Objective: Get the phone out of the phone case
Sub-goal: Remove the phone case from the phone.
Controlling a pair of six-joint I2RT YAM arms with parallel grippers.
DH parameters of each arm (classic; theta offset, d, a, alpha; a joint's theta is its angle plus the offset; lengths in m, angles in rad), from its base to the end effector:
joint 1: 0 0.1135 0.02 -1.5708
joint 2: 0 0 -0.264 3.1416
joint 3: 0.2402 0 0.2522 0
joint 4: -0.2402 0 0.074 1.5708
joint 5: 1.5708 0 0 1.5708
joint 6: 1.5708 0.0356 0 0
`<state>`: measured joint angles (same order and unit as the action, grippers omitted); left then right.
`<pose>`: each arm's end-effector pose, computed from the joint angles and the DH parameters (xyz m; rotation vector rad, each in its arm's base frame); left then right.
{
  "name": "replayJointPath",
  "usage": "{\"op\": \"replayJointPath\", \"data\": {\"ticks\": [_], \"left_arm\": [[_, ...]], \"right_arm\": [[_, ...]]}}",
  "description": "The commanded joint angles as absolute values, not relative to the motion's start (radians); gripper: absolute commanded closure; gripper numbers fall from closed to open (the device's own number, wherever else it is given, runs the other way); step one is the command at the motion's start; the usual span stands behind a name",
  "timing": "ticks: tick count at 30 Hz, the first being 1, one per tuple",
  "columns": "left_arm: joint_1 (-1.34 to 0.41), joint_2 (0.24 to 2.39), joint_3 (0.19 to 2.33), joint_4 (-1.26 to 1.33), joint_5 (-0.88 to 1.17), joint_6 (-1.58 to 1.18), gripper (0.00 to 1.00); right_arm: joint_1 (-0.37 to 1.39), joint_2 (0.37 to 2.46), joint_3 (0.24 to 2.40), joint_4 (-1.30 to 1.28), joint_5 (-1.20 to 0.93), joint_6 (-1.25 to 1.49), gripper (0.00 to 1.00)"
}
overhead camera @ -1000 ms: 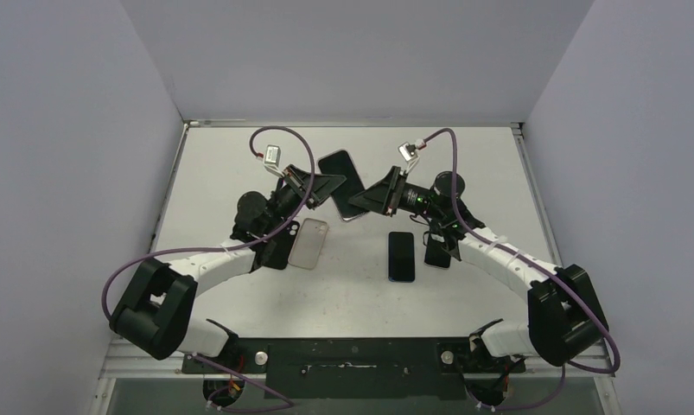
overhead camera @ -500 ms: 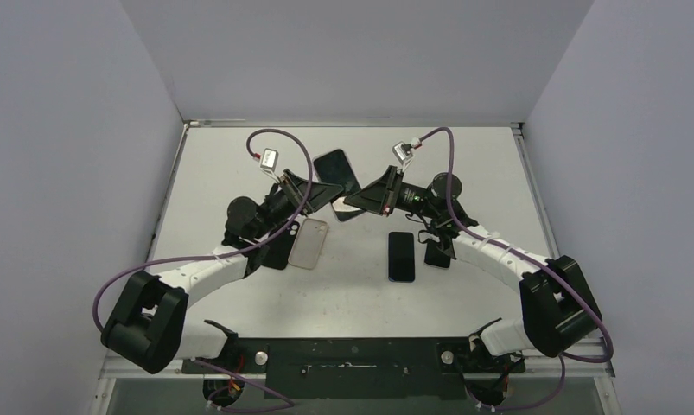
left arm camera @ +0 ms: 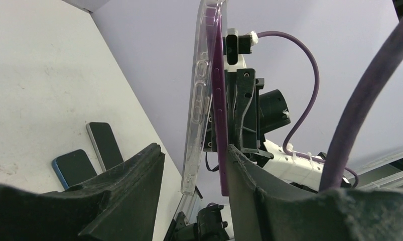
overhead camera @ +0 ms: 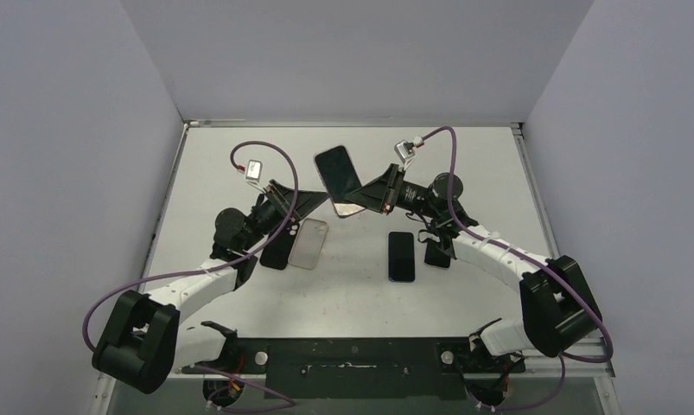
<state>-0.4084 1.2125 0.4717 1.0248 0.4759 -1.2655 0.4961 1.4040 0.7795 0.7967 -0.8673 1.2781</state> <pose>0.2230 -0.1143 0.2693 -0.1777 1.5286 -1.6879 0.2558 0.1693 0.2959 -0.2056 1.8238 1.9522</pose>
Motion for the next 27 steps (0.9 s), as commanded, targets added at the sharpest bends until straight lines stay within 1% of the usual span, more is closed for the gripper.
{"op": "replayJointPath", "data": {"ticks": [1,4,15,16,17,18,20,21,27], "left_arm": [[-0.402,1.187,0.471,1.012,0.448,-1.218,0.55],[-0.403,1.204,0.487,1.008,0.458,-1.205,0.59],[-0.462,1.267,0.553,1.055,0.474,-1.187,0.6],[-0.464,1.27,0.554,1.056,0.467,-1.184,0.63],[-0.465,1.274,0.556,1.057,0.462,-1.183,0.68],[-0.465,1.275,0.558,1.058,0.456,-1.18,0.75],[-0.46,1.273,0.565,1.032,0.44,-1.16,0.93],[-0.456,1.269,0.571,1.006,0.428,-1.143,1.0],[-0.41,1.236,0.643,0.662,0.336,-0.965,1.0]], "right_arm": [[0.491,1.377,0.802,0.922,-0.844,1.291,1.0],[0.492,1.374,0.801,0.919,-0.842,1.289,1.0],[0.523,1.379,0.798,0.904,-0.835,1.275,1.0],[0.528,1.379,0.798,0.902,-0.833,1.272,1.0],[0.533,1.377,0.798,0.897,-0.833,1.268,1.0],[0.535,1.376,0.797,0.889,-0.832,1.263,1.0],[0.538,1.361,0.789,0.862,-0.824,1.246,1.0],[0.538,1.351,0.783,0.842,-0.818,1.228,1.0],[0.538,1.248,0.758,0.584,-0.745,1.068,1.0]]}}
